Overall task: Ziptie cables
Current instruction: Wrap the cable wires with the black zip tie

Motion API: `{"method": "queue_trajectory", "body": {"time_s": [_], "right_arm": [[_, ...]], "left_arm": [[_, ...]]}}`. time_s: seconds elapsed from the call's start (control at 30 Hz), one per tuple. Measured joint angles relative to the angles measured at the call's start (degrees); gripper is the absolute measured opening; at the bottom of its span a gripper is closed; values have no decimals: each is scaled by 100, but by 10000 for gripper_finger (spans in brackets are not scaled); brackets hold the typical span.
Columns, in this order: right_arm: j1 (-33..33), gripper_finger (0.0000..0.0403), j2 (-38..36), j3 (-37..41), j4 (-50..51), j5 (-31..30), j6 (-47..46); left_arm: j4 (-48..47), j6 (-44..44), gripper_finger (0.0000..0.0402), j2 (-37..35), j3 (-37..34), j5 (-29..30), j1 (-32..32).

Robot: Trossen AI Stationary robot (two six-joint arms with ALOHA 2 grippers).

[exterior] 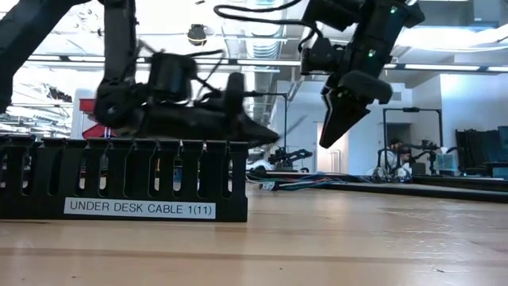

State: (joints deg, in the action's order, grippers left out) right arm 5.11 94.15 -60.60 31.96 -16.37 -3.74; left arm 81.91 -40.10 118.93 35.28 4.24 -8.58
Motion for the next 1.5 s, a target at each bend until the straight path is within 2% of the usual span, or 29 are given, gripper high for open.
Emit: {"method": "queue_trajectory", "body": {"time_s": [0.1, 0.23, 0.3, 0.43, 0.53, 0.67, 0.73, 0.9, 1.0, 1.17, 1.5], "right_arm": [[144, 61, 0, 0, -8, -3, -189], [268, 61, -28, 0, -146, -12, -413], [334, 61, -37, -7, -290, -29, -436], [359, 61, -37, -7, -540, 42, -780], [191, 61, -37, -2, -989, 303, -1683], [38, 69, -36, -11, -2296, 597, -2850], [37, 82, -11, -15, -2542, 490, -3243], [34, 134, 2, -2, -2380, -246, -3795], [-62, 174, 4, 0, -2585, -477, -3935], [-168, 222, 2, -4, -3340, -529, -3651], [-379, 208, 2, -2, -3460, -634, -2979]], "left_arm": [[804, -380, 0, -15, -566, 238, -76], [745, -493, 0, -60, -1054, 893, 235], [817, -424, 0, -90, -1049, 1157, 436], [796, -383, 0, -123, -856, 1296, 728], [794, -371, 0, -125, -714, 1385, 824], [767, -526, 0, -232, -633, 1596, 823], [797, -455, 0, -442, -605, 1712, 822], [793, 211, 0, -1111, -620, 1671, 824], [797, 630, 0, -1402, -645, 1503, 824], [780, 610, 0, -1473, -772, 1493, 802], [787, 365, 0, -1473, -904, 1592, 785]]}}
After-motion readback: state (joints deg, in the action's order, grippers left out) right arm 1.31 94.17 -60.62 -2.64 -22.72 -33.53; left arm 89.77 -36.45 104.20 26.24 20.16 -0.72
